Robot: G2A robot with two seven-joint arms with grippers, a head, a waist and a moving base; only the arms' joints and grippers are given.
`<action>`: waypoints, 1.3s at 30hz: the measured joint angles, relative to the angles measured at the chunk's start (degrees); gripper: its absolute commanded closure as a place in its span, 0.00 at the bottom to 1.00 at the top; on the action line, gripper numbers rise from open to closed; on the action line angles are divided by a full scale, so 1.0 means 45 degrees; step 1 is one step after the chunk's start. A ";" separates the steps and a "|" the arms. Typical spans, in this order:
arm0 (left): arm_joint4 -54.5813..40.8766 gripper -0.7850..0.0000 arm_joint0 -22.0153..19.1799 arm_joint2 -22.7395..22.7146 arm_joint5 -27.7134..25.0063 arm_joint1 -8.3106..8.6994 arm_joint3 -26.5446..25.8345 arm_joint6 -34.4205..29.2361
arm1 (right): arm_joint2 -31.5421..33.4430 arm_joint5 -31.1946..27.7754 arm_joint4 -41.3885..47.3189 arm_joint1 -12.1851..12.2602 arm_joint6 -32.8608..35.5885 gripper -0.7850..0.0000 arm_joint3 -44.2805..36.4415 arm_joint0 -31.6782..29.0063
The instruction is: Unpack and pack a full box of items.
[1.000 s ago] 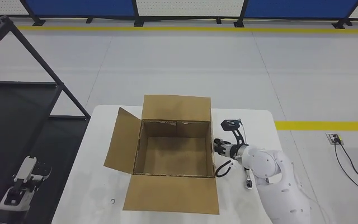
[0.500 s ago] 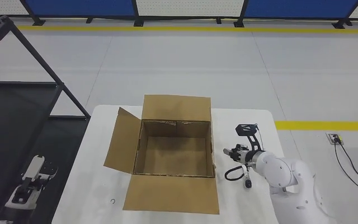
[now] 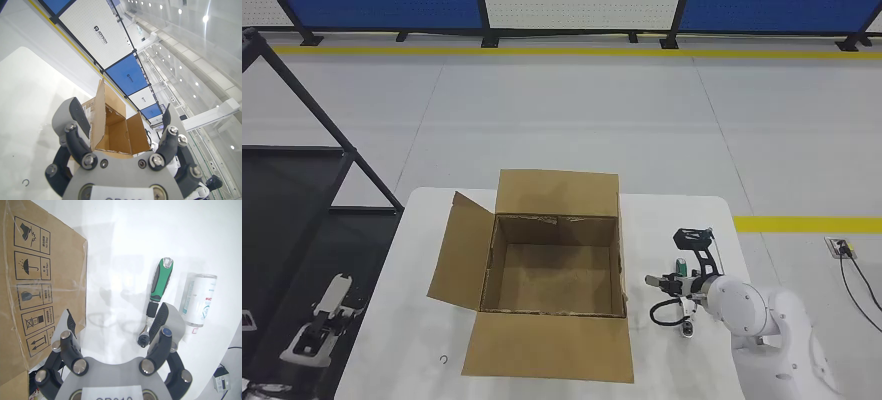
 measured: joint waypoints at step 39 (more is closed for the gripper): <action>0.0331 0.00 0.0155 0.0362 -0.0046 -0.0003 -0.0161 -0.0013 | -0.1080 -0.0286 -0.1545 0.0320 0.1533 0.63 0.5156 0.2508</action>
